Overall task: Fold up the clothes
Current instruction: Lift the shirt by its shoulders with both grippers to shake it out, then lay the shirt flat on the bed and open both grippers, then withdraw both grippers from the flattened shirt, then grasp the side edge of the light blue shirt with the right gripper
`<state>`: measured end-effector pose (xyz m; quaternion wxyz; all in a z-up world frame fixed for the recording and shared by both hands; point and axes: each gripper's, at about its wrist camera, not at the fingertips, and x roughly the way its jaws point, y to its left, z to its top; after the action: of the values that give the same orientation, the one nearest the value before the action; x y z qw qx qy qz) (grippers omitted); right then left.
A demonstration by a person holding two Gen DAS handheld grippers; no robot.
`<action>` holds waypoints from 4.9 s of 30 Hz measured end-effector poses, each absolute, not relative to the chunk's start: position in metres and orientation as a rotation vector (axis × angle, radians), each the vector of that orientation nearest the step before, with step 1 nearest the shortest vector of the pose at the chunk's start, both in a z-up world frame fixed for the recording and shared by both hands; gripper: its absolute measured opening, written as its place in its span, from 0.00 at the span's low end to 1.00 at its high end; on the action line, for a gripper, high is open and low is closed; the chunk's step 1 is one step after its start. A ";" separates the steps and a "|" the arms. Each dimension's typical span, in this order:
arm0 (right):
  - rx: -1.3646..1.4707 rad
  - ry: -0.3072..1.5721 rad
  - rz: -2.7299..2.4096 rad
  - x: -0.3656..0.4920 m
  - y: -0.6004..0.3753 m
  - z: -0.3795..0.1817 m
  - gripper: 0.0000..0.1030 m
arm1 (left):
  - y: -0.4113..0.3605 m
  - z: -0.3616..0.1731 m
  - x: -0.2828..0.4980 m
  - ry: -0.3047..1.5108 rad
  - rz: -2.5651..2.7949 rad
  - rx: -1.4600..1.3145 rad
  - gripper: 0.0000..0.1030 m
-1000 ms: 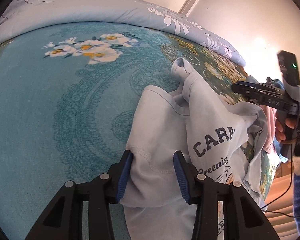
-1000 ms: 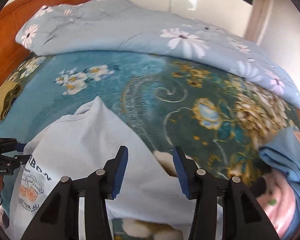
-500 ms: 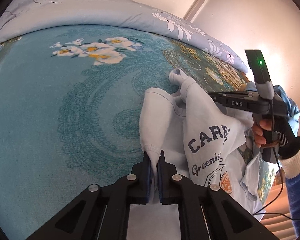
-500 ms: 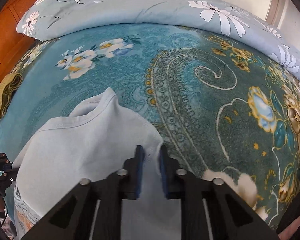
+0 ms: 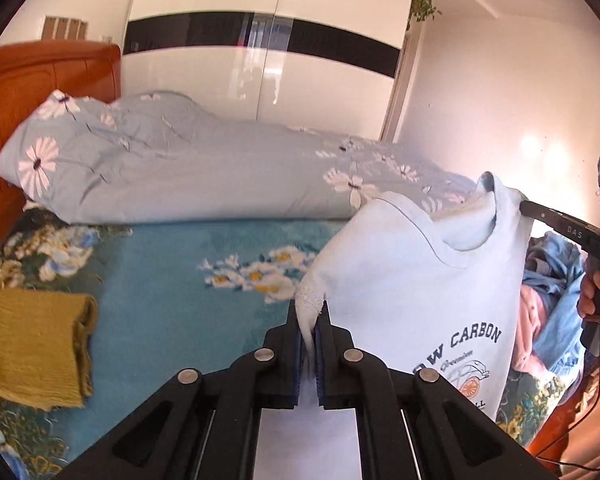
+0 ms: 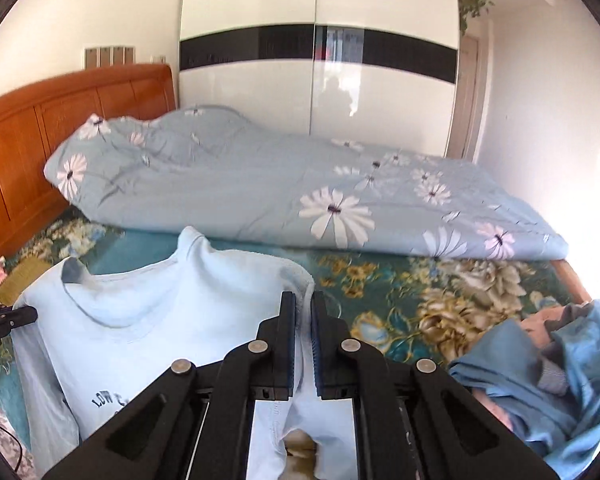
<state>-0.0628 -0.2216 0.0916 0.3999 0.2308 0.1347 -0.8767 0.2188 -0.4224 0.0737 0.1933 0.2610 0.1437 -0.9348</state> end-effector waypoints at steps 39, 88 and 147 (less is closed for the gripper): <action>0.252 0.322 -2.196 0.040 -0.203 0.211 0.07 | -0.419 0.177 0.230 -0.105 -2.465 0.724 0.09; 1.145 0.449 -1.784 -0.005 -0.186 -0.129 0.47 | -0.447 -0.061 0.237 0.489 -2.196 0.974 0.60; 1.333 0.128 -1.502 -0.040 -0.545 -0.096 0.23 | -0.487 -0.112 0.376 0.735 -2.031 0.859 0.60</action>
<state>-0.0403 -0.5451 -0.0964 0.5353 0.5595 0.0537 -0.6306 0.3761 -0.4872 -0.1119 0.3973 0.3390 0.2901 -0.8019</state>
